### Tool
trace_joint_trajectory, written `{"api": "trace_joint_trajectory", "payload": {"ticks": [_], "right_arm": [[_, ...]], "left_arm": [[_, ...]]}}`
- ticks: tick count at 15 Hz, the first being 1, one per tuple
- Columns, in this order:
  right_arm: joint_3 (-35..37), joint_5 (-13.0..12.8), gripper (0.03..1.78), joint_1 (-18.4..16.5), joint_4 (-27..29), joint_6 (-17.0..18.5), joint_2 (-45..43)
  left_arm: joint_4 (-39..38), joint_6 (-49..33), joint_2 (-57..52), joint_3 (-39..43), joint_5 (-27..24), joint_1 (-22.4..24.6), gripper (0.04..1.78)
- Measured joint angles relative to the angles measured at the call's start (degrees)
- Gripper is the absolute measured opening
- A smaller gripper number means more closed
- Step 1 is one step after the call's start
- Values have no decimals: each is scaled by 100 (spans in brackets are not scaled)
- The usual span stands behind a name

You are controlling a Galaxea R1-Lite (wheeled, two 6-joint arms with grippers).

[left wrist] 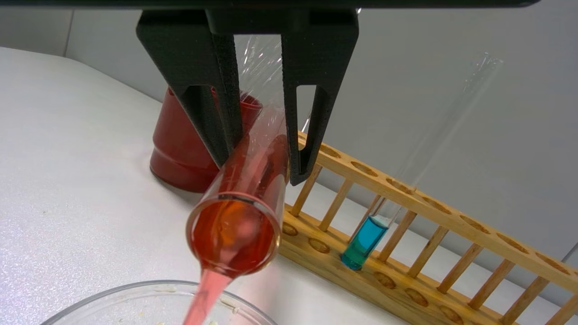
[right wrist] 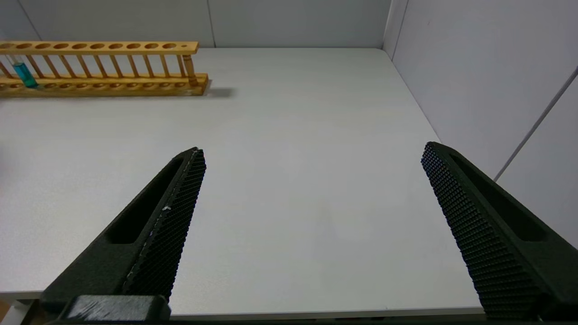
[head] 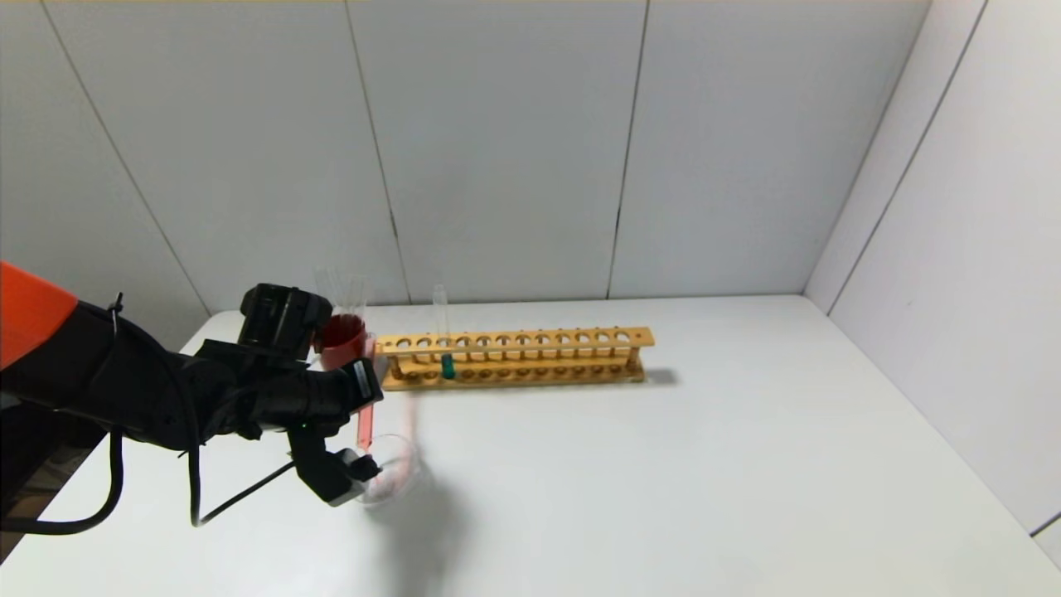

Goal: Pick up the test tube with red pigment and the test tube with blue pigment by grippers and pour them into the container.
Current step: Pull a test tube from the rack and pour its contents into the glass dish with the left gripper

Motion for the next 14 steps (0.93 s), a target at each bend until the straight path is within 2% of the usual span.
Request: {"api": "trace_joint_trajectory", "payload": {"ticks": [3,14], "right_arm": [[0,0,175,0,0,0,0],[0,2,175,0,0,0,0]], "left_arm": [[0,254,0,-13,0,-9,31],[2,397,-55,-9,-1,-68,31]]}}
